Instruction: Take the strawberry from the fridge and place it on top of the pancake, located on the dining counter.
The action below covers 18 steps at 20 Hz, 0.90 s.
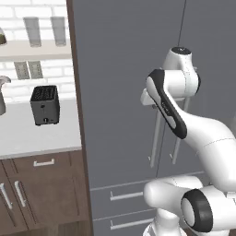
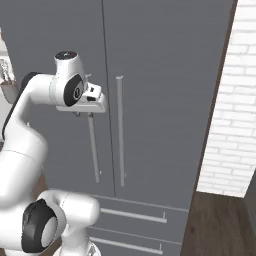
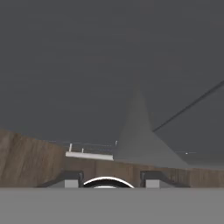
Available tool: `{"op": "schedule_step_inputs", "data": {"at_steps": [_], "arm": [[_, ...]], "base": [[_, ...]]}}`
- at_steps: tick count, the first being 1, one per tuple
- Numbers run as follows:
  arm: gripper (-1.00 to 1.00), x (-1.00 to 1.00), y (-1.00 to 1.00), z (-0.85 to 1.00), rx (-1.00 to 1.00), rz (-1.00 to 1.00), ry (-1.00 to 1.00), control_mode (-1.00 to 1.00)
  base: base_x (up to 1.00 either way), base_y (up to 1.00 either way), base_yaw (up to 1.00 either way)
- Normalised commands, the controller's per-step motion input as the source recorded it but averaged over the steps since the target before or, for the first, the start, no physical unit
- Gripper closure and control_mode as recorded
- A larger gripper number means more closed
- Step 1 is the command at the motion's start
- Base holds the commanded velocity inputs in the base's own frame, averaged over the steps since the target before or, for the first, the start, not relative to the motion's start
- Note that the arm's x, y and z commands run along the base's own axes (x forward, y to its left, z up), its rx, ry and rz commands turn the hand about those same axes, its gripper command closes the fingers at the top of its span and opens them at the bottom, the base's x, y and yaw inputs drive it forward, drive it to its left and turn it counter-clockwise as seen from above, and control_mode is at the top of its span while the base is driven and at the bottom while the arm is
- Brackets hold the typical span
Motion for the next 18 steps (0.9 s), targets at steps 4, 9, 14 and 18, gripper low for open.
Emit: {"op": "schedule_step_inputs", "data": {"at_steps": [4, 9, 14, 18], "arm": [[-1.00, -0.02, 0.00, 0.00, 0.00, 0.00, 0.00, 1.00], [-1.00, 0.00, 0.00, 0.00, 0.00, 0.00, 0.00, 1.00], [-1.00, 0.00, 0.00, 0.00, 0.00, 0.00, 0.00, 1.00], [-1.00, 0.00, 0.00, 0.00, 0.00, 0.00, 0.00, 1.00]], "base": [[-0.13, 0.00, 0.00], [-0.73, -0.06, 0.00], [-0.68, -0.59, -0.01], [-0.40, -0.53, -0.01]]}}
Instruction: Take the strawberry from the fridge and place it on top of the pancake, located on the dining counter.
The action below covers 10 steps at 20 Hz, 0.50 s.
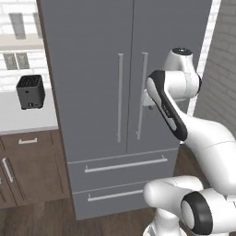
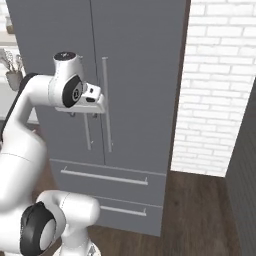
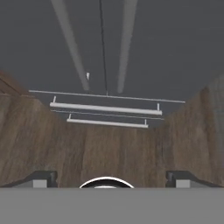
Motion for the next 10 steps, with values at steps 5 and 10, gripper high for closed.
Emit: {"op": "schedule_step_inputs", "data": {"at_steps": [5, 10], "arm": [[-1.00, 0.00, 0.00, 0.00, 0.00, 0.00, 0.00, 1.00], [-1.00, 0.00, 0.00, 0.00, 0.00, 0.00, 0.00, 1.00]], "base": [[0.00, 0.27, 0.00], [0.03, 0.14, 0.00]]}}
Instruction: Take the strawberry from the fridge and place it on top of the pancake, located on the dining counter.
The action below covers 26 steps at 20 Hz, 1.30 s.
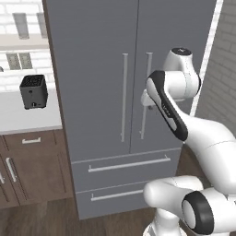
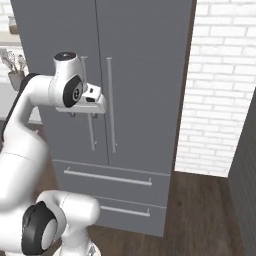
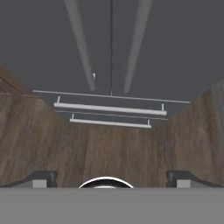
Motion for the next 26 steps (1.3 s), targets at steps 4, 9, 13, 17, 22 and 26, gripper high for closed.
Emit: {"op": "schedule_step_inputs", "data": {"at_steps": [4, 9, 13, 17, 22, 26], "arm": [[-1.00, 0.36, -0.17, -0.09, 0.03, 0.02, 0.04, -1.00], [-1.00, 0.76, -0.20, -0.01, 0.11, 0.03, -0.09, -1.00], [-1.00, 0.65, -0.01, 0.00, 0.04, 0.01, -0.18, -1.00], [-1.00, 0.57, 0.00, 0.00, 0.00, 0.00, -0.15, -1.00], [-1.00, 0.49, -0.03, -0.01, 0.00, -0.01, -0.09, -1.00], [-1.00, 0.46, -0.18, -0.11, 0.00, -0.08, -0.08, -1.00]], "base": [[0.00, 0.00, 0.00], [0.00, 0.00, 0.00], [0.00, 0.00, 0.00], [0.00, 0.00, 0.00], [0.00, 0.00, 0.00], [0.00, 0.00, 0.00]]}}
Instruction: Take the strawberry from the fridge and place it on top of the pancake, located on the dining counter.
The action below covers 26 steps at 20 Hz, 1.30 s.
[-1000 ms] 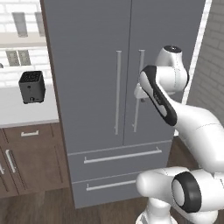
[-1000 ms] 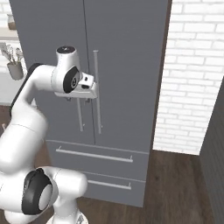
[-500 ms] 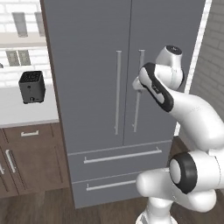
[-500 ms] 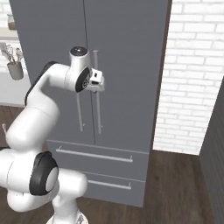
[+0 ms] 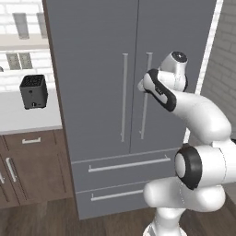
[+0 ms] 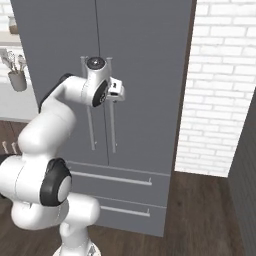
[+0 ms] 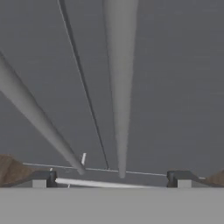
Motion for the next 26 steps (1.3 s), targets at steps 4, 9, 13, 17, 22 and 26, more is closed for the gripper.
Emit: {"op": "schedule_step_inputs", "data": {"at_steps": [4, 9, 13, 17, 22, 26], "arm": [[-1.00, 0.50, -0.07, -0.03, 0.00, -0.16, 0.00, -1.00], [-1.00, 0.47, 0.00, -0.02, 0.00, -0.11, 0.00, -1.00], [-1.00, 0.42, 0.00, -0.12, 0.00, -0.05, -0.02, -1.00], [-1.00, 0.26, 0.00, -0.31, 0.00, 0.00, -0.11, -1.00], [-1.00, 0.37, 0.00, -0.31, 0.00, 0.00, -0.12, -1.00], [1.00, 0.67, 0.02, -0.33, 0.00, 0.00, -0.08, -1.00]], "base": [[0.00, 0.00, 0.00], [0.00, 0.00, 0.00], [0.00, 0.00, 0.00], [0.00, 0.00, 0.00], [0.00, 0.00, 0.00], [0.00, 0.00, 0.00]]}}
